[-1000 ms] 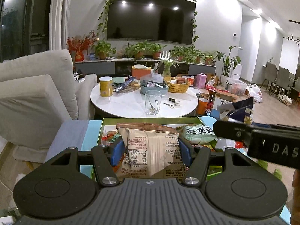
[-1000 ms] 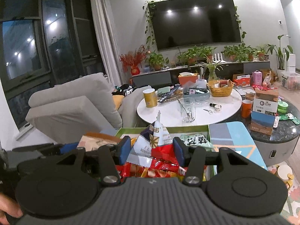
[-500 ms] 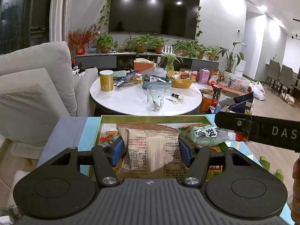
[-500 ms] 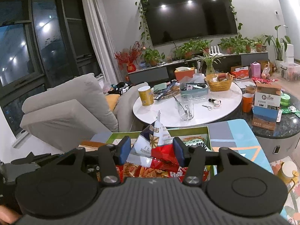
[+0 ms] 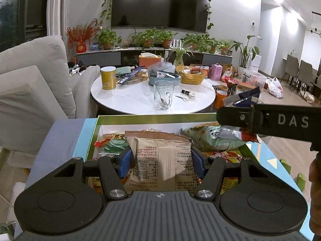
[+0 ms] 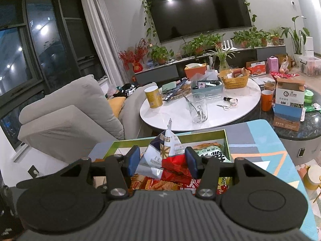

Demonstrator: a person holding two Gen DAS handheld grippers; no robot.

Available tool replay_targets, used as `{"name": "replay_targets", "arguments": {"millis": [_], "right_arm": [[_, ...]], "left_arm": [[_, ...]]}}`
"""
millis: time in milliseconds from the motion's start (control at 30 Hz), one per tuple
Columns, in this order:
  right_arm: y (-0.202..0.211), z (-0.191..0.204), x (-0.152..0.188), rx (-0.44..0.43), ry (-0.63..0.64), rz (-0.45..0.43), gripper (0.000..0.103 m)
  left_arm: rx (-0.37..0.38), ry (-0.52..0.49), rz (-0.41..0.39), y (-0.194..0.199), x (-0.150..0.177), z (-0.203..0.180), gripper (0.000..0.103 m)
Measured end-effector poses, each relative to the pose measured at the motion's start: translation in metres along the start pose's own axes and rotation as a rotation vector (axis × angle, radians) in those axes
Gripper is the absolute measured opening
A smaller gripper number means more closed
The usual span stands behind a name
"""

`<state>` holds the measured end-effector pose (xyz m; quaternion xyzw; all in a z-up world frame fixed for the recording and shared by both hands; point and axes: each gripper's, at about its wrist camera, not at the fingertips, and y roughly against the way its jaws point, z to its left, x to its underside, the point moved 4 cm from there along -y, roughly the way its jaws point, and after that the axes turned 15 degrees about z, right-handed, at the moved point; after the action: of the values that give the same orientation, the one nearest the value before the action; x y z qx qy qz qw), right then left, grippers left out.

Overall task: Organize snacks
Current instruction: 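Open the left tool over the box while the right tool releases the red-white bag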

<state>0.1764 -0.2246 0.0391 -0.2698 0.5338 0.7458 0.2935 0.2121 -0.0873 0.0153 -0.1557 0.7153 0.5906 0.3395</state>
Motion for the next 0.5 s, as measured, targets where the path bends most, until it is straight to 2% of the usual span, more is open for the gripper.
{"name": "replay_targets", "arguments": {"millis": [500], "right_arm": [[-0.023, 0.001, -0.003, -0.003, -0.016, 0.035, 0.055]], "left_arm": [[-0.005, -0.025, 0.020, -0.016, -0.002, -0.002, 0.059]]}}
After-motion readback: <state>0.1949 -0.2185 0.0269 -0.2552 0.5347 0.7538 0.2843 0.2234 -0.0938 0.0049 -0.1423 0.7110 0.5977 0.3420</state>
